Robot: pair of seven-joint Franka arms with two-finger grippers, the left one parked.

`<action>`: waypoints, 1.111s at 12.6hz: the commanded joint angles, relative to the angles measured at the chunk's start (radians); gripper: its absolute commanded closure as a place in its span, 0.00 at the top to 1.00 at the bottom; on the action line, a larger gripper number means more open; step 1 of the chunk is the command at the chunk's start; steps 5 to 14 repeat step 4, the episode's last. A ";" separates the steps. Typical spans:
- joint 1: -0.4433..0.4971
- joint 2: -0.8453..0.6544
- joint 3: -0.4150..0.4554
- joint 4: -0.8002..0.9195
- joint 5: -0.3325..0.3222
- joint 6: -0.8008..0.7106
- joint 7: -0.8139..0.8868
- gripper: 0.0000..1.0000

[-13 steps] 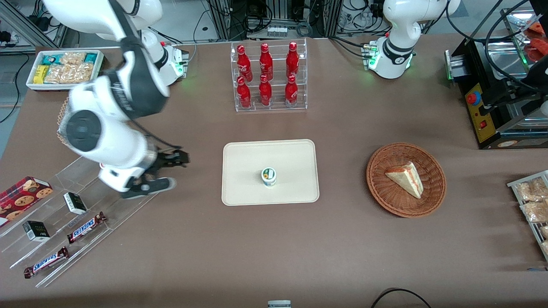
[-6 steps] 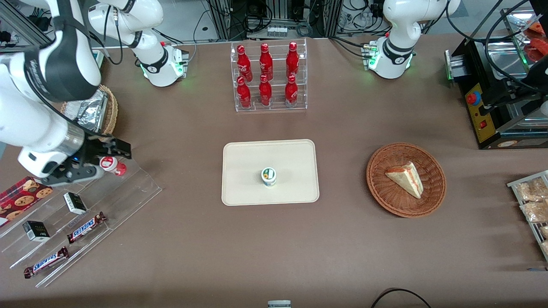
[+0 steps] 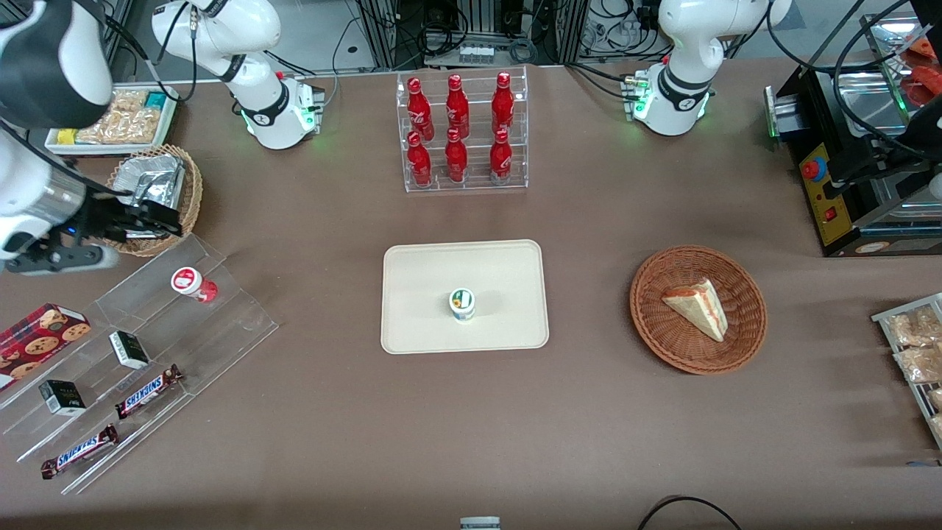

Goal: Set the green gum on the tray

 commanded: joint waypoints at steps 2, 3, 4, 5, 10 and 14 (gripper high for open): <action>-0.071 -0.089 0.079 -0.018 -0.042 -0.089 0.004 1.00; -0.071 -0.096 0.079 -0.015 -0.047 -0.117 0.007 1.00; -0.071 -0.097 0.077 -0.015 -0.046 -0.132 0.010 1.00; -0.071 -0.097 0.077 -0.015 -0.046 -0.132 0.010 1.00; -0.071 -0.097 0.077 -0.015 -0.046 -0.132 0.010 1.00; -0.071 -0.097 0.077 -0.015 -0.046 -0.132 0.010 1.00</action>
